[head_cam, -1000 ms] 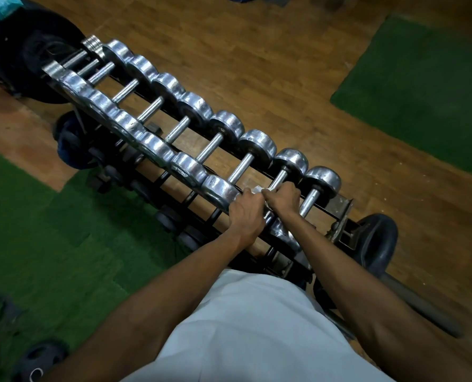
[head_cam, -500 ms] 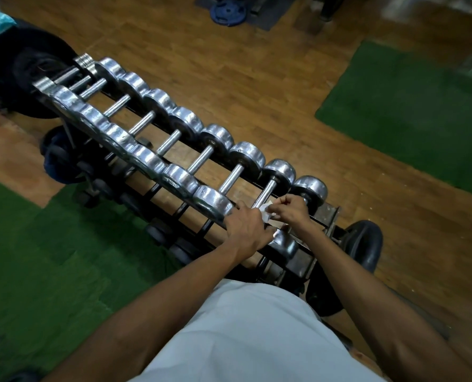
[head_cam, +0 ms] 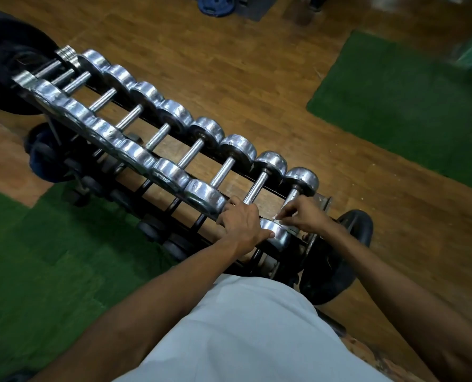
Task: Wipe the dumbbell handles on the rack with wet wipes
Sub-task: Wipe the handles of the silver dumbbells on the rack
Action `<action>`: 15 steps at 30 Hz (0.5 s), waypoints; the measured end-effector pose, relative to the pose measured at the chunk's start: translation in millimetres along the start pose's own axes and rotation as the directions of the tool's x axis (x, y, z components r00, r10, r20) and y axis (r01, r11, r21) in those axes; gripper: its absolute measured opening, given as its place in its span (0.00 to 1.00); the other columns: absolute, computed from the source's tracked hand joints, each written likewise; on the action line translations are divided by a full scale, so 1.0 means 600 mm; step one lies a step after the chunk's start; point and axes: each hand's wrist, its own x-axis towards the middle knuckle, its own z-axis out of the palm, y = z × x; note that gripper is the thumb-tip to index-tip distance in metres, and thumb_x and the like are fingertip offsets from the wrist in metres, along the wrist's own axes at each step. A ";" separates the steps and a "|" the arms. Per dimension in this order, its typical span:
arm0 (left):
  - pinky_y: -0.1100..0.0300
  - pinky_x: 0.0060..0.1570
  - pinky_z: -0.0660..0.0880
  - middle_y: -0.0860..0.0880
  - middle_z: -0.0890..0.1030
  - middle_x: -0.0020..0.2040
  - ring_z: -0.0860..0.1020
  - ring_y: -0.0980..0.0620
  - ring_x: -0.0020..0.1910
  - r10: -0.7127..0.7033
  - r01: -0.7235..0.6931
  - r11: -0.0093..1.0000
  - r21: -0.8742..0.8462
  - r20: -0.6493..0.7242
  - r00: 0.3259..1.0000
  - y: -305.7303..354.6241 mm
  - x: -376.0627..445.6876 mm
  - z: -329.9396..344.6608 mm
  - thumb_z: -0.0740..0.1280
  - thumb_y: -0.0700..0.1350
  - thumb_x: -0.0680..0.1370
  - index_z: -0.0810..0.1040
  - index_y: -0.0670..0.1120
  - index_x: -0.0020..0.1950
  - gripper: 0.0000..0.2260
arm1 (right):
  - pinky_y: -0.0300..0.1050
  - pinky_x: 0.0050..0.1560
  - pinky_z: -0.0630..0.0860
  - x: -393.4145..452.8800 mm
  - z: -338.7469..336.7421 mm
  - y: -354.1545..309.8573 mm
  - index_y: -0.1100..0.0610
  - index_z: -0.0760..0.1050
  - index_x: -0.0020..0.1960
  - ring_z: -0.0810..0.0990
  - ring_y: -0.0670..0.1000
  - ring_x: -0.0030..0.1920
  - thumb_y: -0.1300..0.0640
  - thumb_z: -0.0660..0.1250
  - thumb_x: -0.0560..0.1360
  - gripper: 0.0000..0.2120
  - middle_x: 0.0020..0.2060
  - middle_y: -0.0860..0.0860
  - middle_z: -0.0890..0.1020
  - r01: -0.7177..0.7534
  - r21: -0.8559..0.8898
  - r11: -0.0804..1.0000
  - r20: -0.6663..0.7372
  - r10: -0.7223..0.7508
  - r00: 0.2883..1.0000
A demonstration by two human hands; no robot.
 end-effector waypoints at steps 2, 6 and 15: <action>0.41 0.50 0.80 0.37 0.69 0.64 0.76 0.36 0.57 -0.004 0.004 1.000 0.017 0.006 1.000 0.002 0.001 -0.004 0.71 0.77 0.64 0.75 0.44 0.65 0.44 | 0.27 0.39 0.72 -0.005 0.010 0.006 0.51 0.88 0.47 0.81 0.35 0.38 0.60 0.79 0.71 0.07 0.40 0.42 0.87 0.053 -0.140 0.989 0.012 -0.051 0.999; 0.42 0.50 0.80 0.36 0.68 0.66 0.76 0.35 0.57 -0.006 0.005 0.998 0.058 0.019 1.000 0.006 0.000 -0.008 0.71 0.77 0.65 0.74 0.43 0.66 0.45 | 0.27 0.41 0.73 0.002 0.017 0.004 0.55 0.88 0.47 0.83 0.41 0.40 0.63 0.79 0.71 0.07 0.42 0.47 0.87 0.144 -0.177 0.974 -0.010 -0.148 0.989; 0.44 0.51 0.80 0.37 0.68 0.67 0.76 0.37 0.57 -0.011 0.010 0.998 0.070 0.025 1.000 0.005 -0.004 -0.011 0.70 0.76 0.67 0.75 0.45 0.64 0.41 | 0.60 0.61 0.61 0.086 0.033 -0.045 0.46 0.85 0.46 0.76 0.44 0.47 0.52 0.77 0.71 0.05 0.41 0.41 0.84 0.007 -0.374 0.927 0.071 0.020 0.997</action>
